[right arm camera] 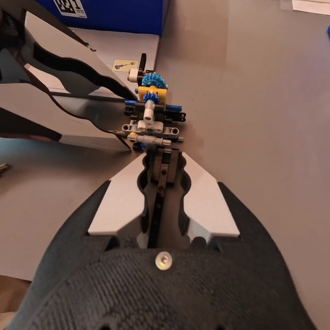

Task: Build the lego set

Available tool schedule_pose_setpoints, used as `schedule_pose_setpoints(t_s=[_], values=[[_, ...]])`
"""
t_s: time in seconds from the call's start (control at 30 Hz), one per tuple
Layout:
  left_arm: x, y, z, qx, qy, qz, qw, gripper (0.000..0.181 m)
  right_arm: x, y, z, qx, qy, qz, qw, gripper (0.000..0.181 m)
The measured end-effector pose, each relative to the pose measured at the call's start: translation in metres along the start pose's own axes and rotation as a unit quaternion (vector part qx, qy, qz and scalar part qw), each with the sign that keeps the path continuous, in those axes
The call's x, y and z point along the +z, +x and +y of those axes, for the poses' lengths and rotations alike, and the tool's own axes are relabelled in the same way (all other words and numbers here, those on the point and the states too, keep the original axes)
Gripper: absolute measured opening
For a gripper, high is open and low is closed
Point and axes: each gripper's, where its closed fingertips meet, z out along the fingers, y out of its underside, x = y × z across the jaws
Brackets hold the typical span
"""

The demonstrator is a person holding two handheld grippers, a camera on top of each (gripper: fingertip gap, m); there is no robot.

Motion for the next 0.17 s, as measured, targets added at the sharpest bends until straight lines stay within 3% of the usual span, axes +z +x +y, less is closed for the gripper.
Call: schedule_pose_setpoints(t_s=[0.17], values=[[0.0004, 0.0033, 0.0005, 0.0, -0.002, 0.007, 1.0, 0.057, 0.0014, -0.0021, -0.0004, -0.008, -0.001, 0.002, 1.0, 0.032]])
